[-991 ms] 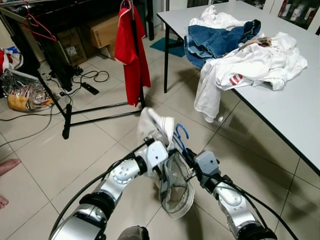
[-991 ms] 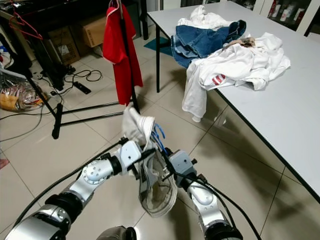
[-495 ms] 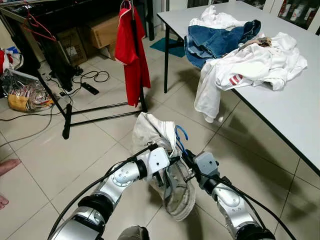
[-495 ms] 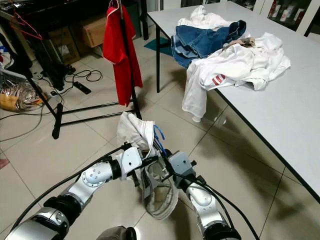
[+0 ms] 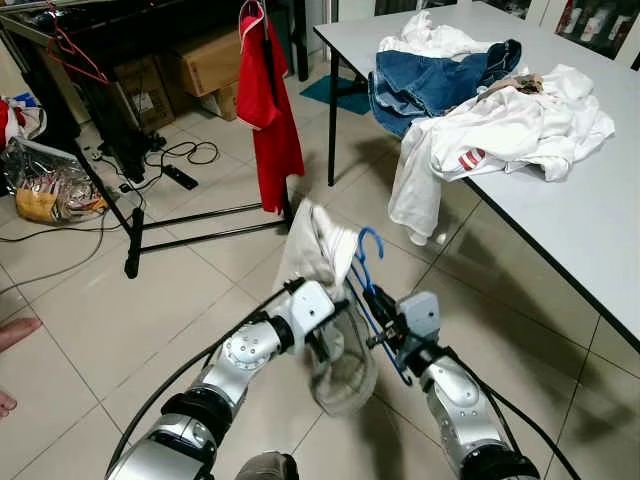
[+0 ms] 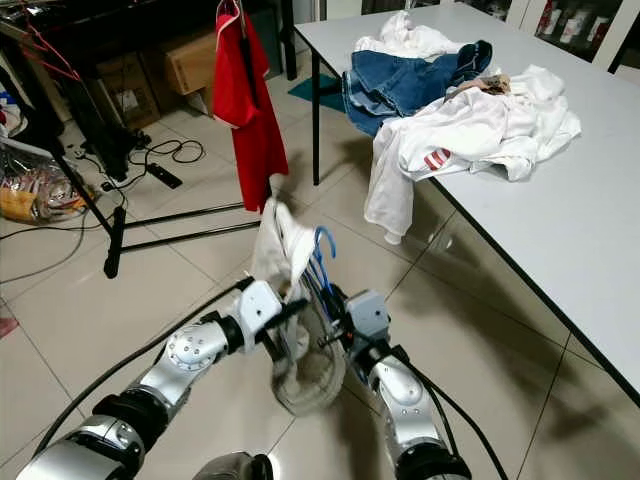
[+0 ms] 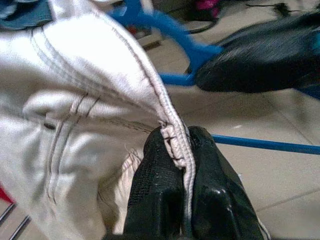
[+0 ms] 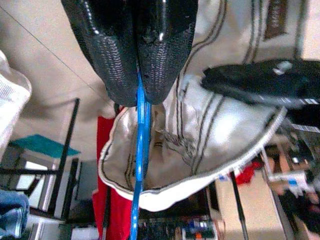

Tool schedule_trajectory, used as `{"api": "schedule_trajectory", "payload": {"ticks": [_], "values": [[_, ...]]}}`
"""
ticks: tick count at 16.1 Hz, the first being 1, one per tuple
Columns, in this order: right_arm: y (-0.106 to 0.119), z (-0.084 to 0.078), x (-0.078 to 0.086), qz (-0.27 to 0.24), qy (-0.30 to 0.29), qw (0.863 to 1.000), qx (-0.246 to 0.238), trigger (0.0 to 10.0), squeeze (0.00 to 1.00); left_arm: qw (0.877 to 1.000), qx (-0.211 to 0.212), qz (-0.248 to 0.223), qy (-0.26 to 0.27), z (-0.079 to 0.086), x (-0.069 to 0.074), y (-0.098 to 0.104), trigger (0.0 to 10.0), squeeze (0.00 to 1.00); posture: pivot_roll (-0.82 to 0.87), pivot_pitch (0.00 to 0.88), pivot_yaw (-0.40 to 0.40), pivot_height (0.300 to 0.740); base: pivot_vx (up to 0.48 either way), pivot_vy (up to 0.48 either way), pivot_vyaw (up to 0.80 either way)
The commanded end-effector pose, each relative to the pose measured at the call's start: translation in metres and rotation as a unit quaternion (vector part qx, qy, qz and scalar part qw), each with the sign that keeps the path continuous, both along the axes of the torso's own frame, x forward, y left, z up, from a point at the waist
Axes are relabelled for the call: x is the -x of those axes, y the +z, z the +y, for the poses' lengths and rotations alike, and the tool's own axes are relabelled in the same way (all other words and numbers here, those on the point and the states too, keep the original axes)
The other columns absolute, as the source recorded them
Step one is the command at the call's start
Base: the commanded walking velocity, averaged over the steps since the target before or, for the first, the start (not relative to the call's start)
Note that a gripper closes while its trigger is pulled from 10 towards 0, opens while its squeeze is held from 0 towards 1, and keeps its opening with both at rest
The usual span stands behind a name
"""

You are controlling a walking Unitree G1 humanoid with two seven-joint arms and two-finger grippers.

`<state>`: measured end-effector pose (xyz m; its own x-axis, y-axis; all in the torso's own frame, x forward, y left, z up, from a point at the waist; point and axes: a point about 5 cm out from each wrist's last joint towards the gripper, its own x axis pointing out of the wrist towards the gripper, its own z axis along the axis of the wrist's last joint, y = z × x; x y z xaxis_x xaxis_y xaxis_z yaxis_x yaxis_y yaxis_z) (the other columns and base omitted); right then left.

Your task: Hang hanger

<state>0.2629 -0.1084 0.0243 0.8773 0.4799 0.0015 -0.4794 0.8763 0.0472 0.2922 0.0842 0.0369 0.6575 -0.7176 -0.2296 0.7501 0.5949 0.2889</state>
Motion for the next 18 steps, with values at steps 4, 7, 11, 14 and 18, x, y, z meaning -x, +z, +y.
{"api": "schedule_trajectory", "payload": {"ticks": [4,7,11,14,18], "values": [[0.021,0.004,-0.007,-0.057,0.001,0.997,-0.044,10.0,0.00,0.999,0.019,-0.004,0.044,0.007,-0.008,0.006,10.0,1.00,0.05,0.000,0.086,0.740,0.000,0.000,0.00],[0.022,0.004,-0.007,-0.060,0.003,0.997,-0.056,10.0,0.00,0.999,0.021,0.001,0.050,0.010,-0.007,0.004,10.0,1.00,0.05,0.000,0.086,0.740,0.000,0.000,0.00],[0.026,0.004,-0.009,-0.064,-0.002,0.995,-0.074,10.0,0.00,0.998,0.015,-0.025,0.052,0.010,-0.006,0.006,10.0,1.00,0.05,0.000,0.087,0.740,0.000,0.000,0.00],[0.028,0.006,-0.010,-0.066,0.000,0.994,-0.086,10.0,0.00,0.992,0.021,-0.055,0.116,0.016,-0.014,0.012,10.0,1.00,0.05,0.000,0.084,0.740,0.000,0.000,0.00],[0.035,0.007,-0.012,-0.082,-0.012,0.990,-0.113,10.0,0.00,0.984,0.072,-0.064,0.152,0.020,-0.009,0.013,10.0,0.00,0.05,0.000,0.087,0.740,0.000,0.000,0.00]]}}
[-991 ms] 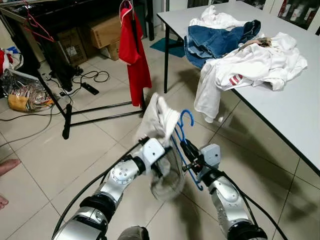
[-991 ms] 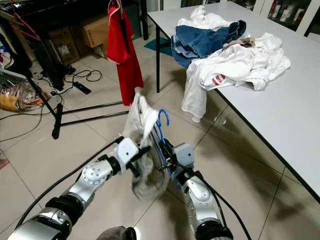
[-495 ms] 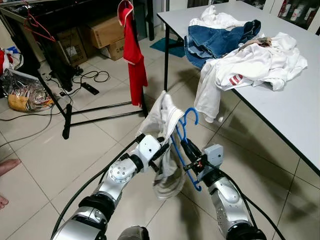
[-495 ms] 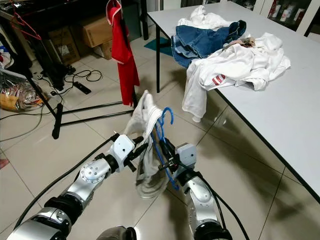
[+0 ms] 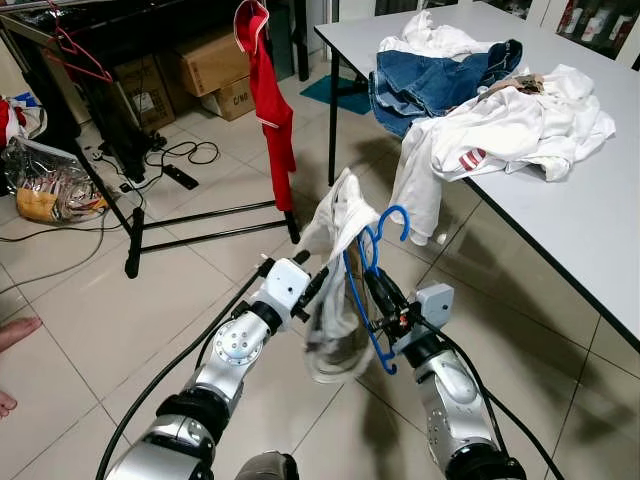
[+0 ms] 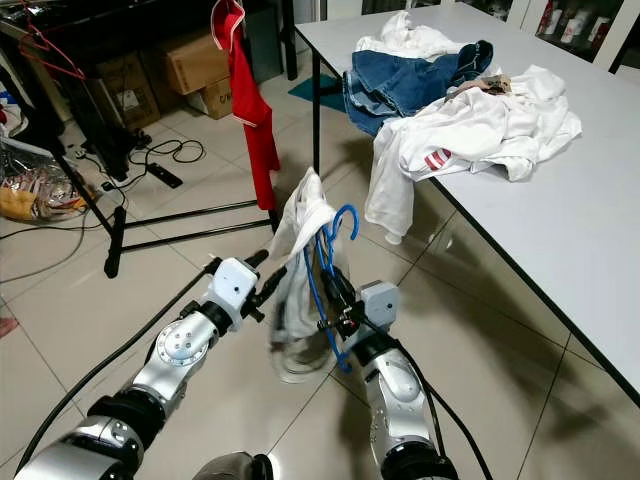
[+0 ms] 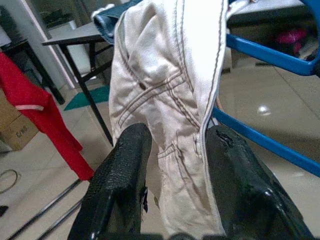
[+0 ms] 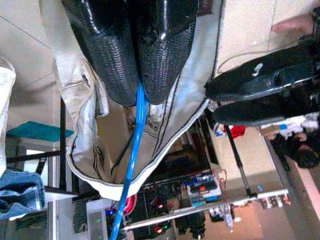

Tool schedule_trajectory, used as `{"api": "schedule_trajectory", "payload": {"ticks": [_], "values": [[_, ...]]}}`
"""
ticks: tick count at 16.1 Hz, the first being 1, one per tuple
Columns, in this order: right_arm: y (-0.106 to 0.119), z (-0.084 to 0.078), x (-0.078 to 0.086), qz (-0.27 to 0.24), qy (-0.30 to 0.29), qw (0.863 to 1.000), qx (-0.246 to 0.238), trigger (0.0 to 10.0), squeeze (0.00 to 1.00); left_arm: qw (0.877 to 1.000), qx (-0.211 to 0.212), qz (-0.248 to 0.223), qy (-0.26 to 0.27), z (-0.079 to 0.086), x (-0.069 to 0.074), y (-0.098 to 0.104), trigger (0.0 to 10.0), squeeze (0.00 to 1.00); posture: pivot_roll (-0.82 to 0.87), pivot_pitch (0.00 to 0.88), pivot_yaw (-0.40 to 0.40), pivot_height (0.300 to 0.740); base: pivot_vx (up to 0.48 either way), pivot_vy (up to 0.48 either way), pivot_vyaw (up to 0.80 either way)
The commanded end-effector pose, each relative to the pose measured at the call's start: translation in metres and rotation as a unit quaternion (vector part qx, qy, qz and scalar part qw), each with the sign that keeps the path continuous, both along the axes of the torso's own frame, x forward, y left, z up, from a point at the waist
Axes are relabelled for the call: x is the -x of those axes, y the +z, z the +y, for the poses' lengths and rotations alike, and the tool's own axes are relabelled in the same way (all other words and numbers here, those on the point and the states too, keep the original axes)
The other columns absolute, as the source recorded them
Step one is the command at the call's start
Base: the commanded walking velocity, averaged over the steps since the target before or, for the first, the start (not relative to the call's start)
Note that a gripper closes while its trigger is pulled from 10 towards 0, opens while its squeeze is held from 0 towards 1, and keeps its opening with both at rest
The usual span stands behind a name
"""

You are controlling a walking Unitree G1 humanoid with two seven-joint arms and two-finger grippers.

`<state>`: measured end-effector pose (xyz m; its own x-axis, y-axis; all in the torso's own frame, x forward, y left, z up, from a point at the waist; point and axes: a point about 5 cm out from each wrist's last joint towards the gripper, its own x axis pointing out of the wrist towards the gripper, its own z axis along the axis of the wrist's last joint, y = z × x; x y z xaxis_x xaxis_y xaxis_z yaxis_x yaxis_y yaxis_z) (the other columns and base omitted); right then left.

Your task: Hang hanger

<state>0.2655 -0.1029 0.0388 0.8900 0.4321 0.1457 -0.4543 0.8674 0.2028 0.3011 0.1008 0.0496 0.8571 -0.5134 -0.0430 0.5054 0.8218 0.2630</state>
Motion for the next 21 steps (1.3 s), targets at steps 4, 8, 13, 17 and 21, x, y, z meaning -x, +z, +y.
{"api": "schedule_trajectory", "payload": {"ticks": [4,8,13,17,21], "values": [[0.029,0.004,-0.014,-0.066,-0.007,0.997,-0.028,10.0,0.00,0.999,-0.001,0.023,0.038,0.009,0.012,-0.017,10.0,0.53,0.06,0.000,0.085,0.740,0.000,0.000,0.00],[0.029,0.007,-0.012,-0.075,0.012,0.997,-0.008,10.0,0.00,0.998,-0.002,-0.024,0.053,0.018,0.007,-0.005,10.0,0.00,0.06,0.000,0.082,0.740,0.000,0.000,0.00],[0.018,0.003,-0.003,-0.073,0.036,0.995,0.051,10.0,0.00,0.983,-0.109,-0.066,-0.134,0.019,0.013,0.007,10.0,0.00,0.06,0.000,0.084,0.740,0.000,0.000,0.00],[0.012,0.002,0.001,-0.080,0.060,0.990,0.101,10.0,0.00,0.957,-0.196,-0.019,-0.212,0.029,0.021,-0.005,10.0,0.00,0.06,0.000,0.084,0.740,0.000,0.000,0.00],[0.003,-0.003,0.009,-0.082,0.077,0.983,0.143,10.0,0.00,0.940,-0.209,-0.012,-0.270,0.033,0.026,-0.002,10.0,1.00,0.06,0.000,0.079,0.740,0.000,0.000,0.00]]}}
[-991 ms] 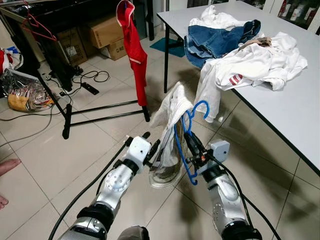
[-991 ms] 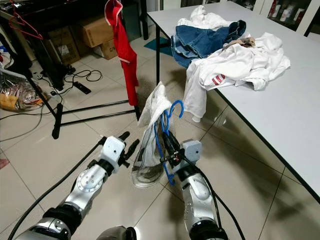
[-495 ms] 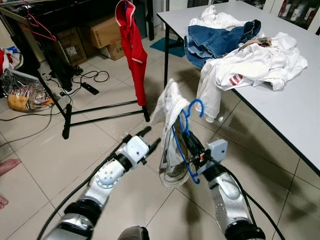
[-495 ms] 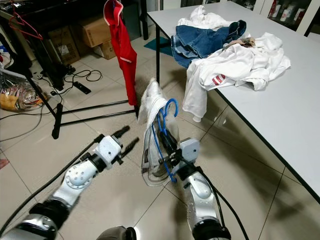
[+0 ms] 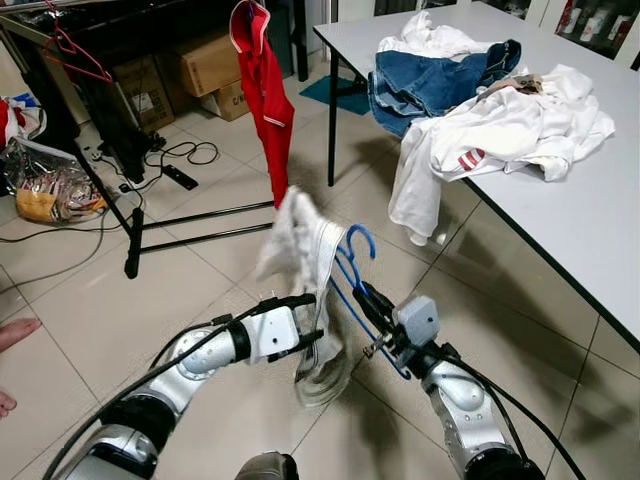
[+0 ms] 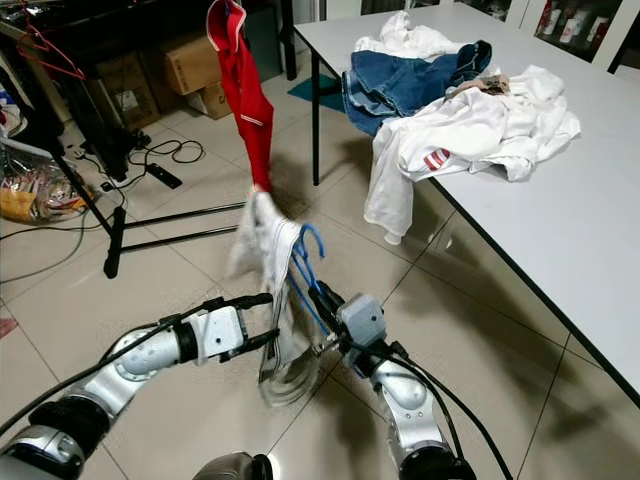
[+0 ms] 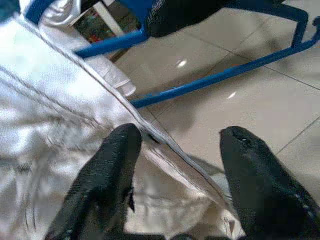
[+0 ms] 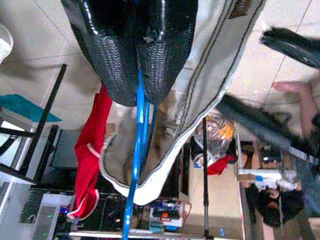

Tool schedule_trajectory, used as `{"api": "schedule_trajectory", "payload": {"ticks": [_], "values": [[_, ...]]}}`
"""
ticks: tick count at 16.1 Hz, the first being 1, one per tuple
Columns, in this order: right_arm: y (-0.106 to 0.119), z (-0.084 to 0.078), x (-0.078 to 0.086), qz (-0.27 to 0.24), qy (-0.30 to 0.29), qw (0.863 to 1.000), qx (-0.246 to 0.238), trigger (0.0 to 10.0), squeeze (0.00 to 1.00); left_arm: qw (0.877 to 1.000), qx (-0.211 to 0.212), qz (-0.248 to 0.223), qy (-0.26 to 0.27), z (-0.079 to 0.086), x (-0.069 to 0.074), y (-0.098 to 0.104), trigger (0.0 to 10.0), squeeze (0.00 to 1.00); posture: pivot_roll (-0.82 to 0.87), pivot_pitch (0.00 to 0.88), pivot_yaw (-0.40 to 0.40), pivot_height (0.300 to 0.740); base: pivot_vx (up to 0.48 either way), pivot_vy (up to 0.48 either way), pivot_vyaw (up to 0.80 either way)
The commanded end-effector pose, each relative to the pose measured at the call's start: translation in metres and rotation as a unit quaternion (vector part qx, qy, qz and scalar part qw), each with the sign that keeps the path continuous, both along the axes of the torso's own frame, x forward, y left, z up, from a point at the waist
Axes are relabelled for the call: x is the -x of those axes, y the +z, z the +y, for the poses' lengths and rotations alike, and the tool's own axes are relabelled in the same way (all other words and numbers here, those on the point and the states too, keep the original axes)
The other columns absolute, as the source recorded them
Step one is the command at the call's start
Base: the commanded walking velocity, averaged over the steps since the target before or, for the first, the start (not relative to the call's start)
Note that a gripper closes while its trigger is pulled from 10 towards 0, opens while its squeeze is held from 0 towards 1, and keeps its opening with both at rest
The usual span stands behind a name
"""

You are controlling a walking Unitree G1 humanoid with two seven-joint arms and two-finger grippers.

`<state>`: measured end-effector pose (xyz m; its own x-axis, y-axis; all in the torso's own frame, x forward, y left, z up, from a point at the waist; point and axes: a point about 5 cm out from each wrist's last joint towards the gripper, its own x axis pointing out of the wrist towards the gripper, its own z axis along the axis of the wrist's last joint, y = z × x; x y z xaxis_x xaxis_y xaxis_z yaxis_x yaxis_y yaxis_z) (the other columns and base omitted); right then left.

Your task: Hang hanger

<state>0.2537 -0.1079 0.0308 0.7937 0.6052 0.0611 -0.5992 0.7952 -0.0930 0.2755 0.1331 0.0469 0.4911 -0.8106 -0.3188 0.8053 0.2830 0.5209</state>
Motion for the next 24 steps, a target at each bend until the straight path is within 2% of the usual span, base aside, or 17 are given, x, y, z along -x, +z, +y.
{"api": "schedule_trajectory", "payload": {"ticks": [1,2,5,6,8,10,11,13,14,15,16,18,24], "values": [[0.010,0.001,-0.002,-0.040,0.000,0.999,-0.005,10.0,0.00,1.000,-0.010,-0.003,-0.016,0.001,0.001,0.002,10.0,1.00,0.06,0.000,0.079,0.740,0.000,0.000,0.00],[0.007,-0.004,-0.001,-0.039,-0.002,0.999,0.011,10.0,0.00,0.998,-0.037,-0.016,-0.044,0.003,0.002,0.006,10.0,1.00,0.06,0.000,0.078,0.740,0.000,0.000,0.00],[0.001,-0.009,0.002,-0.037,0.001,0.999,0.040,10.0,0.00,0.994,-0.060,-0.032,-0.085,0.001,0.004,0.016,10.0,1.00,0.06,0.000,0.077,0.740,0.000,0.000,0.00],[0.000,-0.010,0.003,-0.037,0.001,0.998,0.046,10.0,0.00,0.993,-0.067,-0.027,-0.098,0.000,0.006,0.017,10.0,0.00,0.06,0.000,0.077,0.740,0.000,0.000,0.00],[-0.003,-0.010,0.004,-0.035,0.001,0.998,0.058,10.0,0.00,0.991,-0.079,-0.020,-0.109,0.000,0.009,0.018,10.0,0.00,0.07,0.000,0.078,0.740,0.000,0.000,0.00],[-0.005,-0.011,0.005,-0.034,0.002,0.997,0.067,10.0,0.00,0.989,-0.100,-0.023,-0.108,0.008,0.008,0.024,10.0,0.00,0.07,0.000,0.079,0.740,0.000,0.000,0.00],[-0.006,-0.011,0.006,-0.034,0.001,0.997,0.069,10.0,0.00,0.988,-0.114,-0.023,-0.103,0.014,0.006,0.027,10.0,1.00,0.07,0.000,0.079,0.740,0.000,0.000,0.00],[-0.008,-0.012,0.006,-0.031,0.000,0.997,0.073,10.0,0.00,0.987,-0.138,-0.015,-0.085,0.028,0.003,0.031,10.0,1.00,0.07,0.000,0.081,0.740,0.000,0.000,0.00],[-0.009,-0.013,0.007,-0.029,-0.002,0.997,0.076,10.0,0.00,0.987,-0.137,-0.021,-0.077,0.031,0.002,0.033,10.0,1.00,0.07,0.000,0.081,0.740,0.000,0.000,0.00],[-0.013,-0.017,0.008,-0.023,-0.009,0.996,0.087,10.0,0.00,0.991,-0.115,-0.043,-0.051,0.035,-0.001,0.038,10.0,1.00,0.08,0.000,0.083,0.740,0.000,0.000,0.00],[-0.014,-0.018,0.009,-0.021,-0.010,0.996,0.091,10.0,0.00,0.991,-0.117,-0.057,-0.037,0.039,-0.003,0.039,10.0,0.00,0.08,0.000,0.083,0.740,0.000,0.000,0.00],[-0.018,-0.020,0.015,-0.024,0.007,0.993,0.114,10.0,0.00,0.987,-0.140,-0.083,-0.007,0.055,-0.009,0.041,10.0,0.00,0.08,0.000,0.082,0.740,0.000,0.000,0.00],[-0.018,-0.023,0.020,-0.044,0.024,0.989,0.138,10.0,0.00,0.985,-0.148,-0.091,0.007,0.063,-0.012,0.044,10.0,0.00,0.07,0.000,0.082,0.740,0.000,0.000,0.00]]}}
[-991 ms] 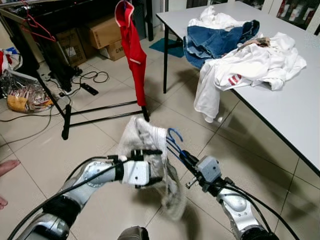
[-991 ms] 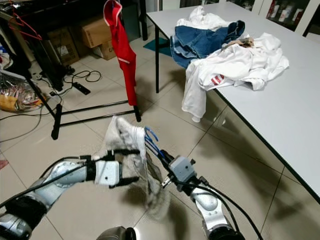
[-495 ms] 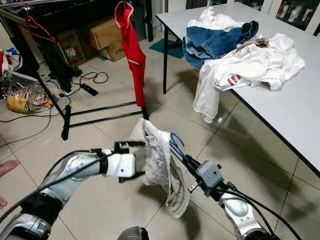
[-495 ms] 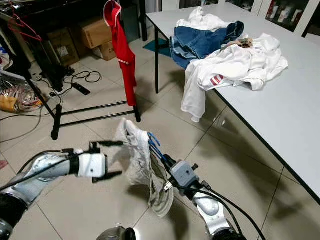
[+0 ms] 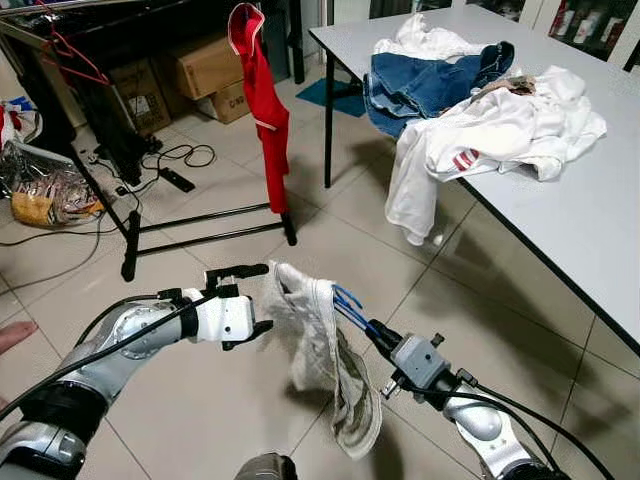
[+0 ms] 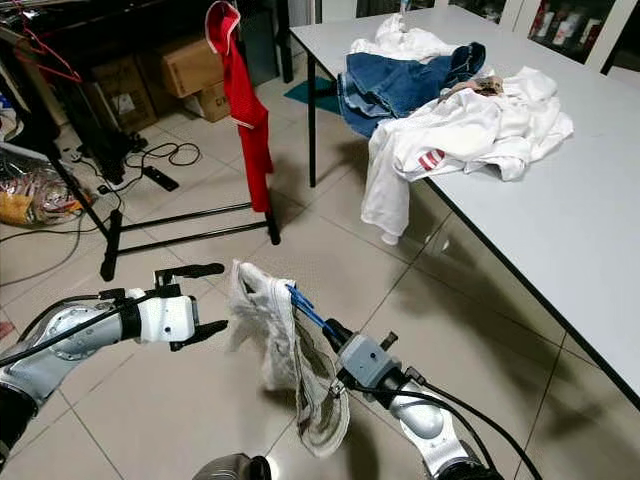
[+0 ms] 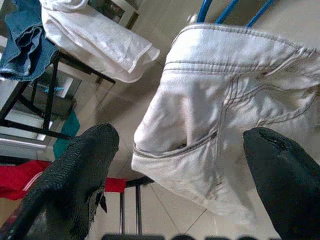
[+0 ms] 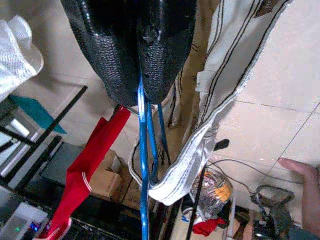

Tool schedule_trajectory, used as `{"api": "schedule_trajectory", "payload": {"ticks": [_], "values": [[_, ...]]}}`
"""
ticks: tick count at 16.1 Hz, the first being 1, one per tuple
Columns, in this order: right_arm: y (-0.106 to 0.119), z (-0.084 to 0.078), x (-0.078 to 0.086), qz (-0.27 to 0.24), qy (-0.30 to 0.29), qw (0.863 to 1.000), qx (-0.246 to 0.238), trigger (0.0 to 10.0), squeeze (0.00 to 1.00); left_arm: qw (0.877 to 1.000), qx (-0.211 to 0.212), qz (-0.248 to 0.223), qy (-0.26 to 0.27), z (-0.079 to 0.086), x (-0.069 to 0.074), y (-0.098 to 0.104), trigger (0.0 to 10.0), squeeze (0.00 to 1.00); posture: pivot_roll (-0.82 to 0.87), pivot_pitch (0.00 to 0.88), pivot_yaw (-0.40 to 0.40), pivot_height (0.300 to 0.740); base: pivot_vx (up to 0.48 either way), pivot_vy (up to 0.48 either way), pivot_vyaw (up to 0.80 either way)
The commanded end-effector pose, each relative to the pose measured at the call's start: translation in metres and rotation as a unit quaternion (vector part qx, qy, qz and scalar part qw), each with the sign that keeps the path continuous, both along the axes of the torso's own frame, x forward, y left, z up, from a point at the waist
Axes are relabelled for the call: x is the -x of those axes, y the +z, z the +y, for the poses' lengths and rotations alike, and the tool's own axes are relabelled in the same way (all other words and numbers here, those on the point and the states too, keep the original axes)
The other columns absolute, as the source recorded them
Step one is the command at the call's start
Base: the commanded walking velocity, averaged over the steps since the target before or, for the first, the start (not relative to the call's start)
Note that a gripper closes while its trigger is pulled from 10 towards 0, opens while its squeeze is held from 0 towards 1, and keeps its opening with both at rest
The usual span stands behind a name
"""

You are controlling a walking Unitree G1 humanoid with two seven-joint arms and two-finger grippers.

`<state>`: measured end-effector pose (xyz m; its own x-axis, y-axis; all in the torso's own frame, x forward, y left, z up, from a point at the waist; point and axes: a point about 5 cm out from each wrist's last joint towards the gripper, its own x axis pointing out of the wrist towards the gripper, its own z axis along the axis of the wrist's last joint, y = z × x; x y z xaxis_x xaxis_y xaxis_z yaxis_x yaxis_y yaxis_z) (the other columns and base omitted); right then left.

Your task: Hang hanger

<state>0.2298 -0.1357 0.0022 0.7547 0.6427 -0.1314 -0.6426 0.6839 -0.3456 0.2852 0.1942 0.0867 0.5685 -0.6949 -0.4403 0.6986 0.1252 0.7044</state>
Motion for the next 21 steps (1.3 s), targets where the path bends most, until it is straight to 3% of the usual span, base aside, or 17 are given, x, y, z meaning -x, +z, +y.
{"api": "schedule_trajectory", "payload": {"ticks": [1,5,9,19,21], "values": [[0.011,0.005,-0.001,-0.049,0.018,0.999,-0.008,10.0,0.00,1.000,-0.025,-0.005,0.006,0.009,-0.004,0.003,10.0,0.00,0.07,0.000,0.083,0.740,0.000,0.000,0.00],[0.015,0.013,0.003,-0.077,0.059,0.995,0.001,10.0,0.00,0.997,-0.066,0.012,0.035,0.029,-0.006,-0.001,10.0,0.00,0.07,0.000,0.087,0.740,0.000,0.000,0.00],[0.020,0.025,0.003,-0.101,0.091,0.991,0.005,10.0,0.00,0.997,-0.072,0.009,0.039,0.031,-0.009,-0.002,10.0,0.00,0.07,0.000,0.088,0.740,0.000,0.000,0.00],[0.032,0.041,-0.004,-0.137,0.124,0.983,-0.001,10.0,0.00,0.997,-0.059,0.049,0.008,0.002,-0.001,-0.033,10.0,0.00,0.07,0.000,0.087,0.740,0.000,0.000,0.00],[0.032,0.043,-0.003,-0.139,0.136,0.981,0.007,10.0,0.00,0.997,-0.052,0.056,-0.011,-0.012,0.000,-0.037,10.0,0.00,0.06,0.000,0.091,0.740,0.000,0.000,0.00]]}}
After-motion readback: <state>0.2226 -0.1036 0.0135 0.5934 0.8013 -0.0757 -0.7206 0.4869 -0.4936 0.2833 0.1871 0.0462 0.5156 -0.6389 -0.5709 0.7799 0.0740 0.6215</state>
